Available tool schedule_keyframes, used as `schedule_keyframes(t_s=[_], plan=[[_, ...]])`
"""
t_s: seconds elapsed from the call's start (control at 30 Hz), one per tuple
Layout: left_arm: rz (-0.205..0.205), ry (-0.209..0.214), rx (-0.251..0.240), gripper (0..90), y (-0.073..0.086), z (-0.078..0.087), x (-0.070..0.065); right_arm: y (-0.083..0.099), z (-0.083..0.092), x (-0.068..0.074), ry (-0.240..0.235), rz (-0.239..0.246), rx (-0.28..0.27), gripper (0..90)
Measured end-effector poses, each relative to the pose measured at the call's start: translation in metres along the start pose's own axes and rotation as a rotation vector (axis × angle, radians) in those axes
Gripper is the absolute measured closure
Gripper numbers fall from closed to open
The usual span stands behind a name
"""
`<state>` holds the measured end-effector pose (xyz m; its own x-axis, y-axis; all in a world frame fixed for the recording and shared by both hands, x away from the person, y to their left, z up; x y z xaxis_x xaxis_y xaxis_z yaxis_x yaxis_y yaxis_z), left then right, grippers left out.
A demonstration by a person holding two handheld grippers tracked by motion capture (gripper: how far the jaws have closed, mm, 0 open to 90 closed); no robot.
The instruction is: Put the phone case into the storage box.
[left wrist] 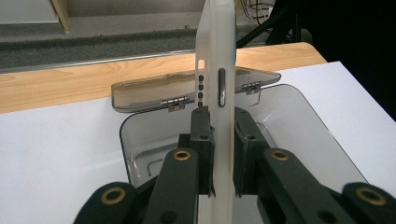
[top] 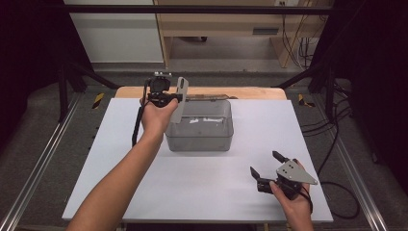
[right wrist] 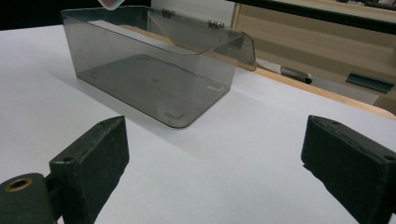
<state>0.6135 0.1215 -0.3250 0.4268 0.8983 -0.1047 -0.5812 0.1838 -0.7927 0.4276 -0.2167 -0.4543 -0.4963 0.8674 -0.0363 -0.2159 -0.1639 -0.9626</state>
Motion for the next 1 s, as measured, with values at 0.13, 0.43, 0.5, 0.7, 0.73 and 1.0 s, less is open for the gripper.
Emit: schedule_keyframes(t_s=[0.13, 0.43, 0.5, 0.7, 0.73, 1.0], plan=[[0.0, 0.0, 0.005, 80.6, 0.001, -0.001, 0.0, 0.0, 0.0, 0.0, -0.001, 0.001, 0.001, 7.9], [-0.003, 0.001, 0.028, 80.6, 0.002, -0.004, 0.004, 0.0, 0.0, 0.0, -0.003, 0.003, 0.003, 8.0], [0.003, 0.001, 0.023, 80.6, 0.003, -0.005, 0.005, 0.001, -0.001, 0.001, -0.005, 0.005, 0.005, 7.9], [0.02, 0.005, 0.034, 80.6, 0.008, -0.009, 0.007, 0.001, -0.002, 0.001, -0.008, 0.01, 0.009, 8.0], [0.021, 0.004, 0.035, 80.6, 0.008, -0.009, 0.007, 0.001, -0.002, 0.002, -0.009, 0.01, 0.008, 7.9], [0.032, 0.004, 0.051, 80.6, 0.012, -0.013, 0.009, 0.001, -0.002, 0.001, -0.011, 0.012, 0.005, 7.9]])
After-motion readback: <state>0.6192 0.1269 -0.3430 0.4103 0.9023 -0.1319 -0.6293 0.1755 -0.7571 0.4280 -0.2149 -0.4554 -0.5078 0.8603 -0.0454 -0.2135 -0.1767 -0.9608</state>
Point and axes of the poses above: each handheld gripper's, and its own axes: z roughly backward along the jaws, y roughly out of its underside, x roughly to its left, the point moved 3 cm from there along -z, roughly forward along the jaws, and after that the axes turned 5 degrees about -z, right-handed, at the moved point
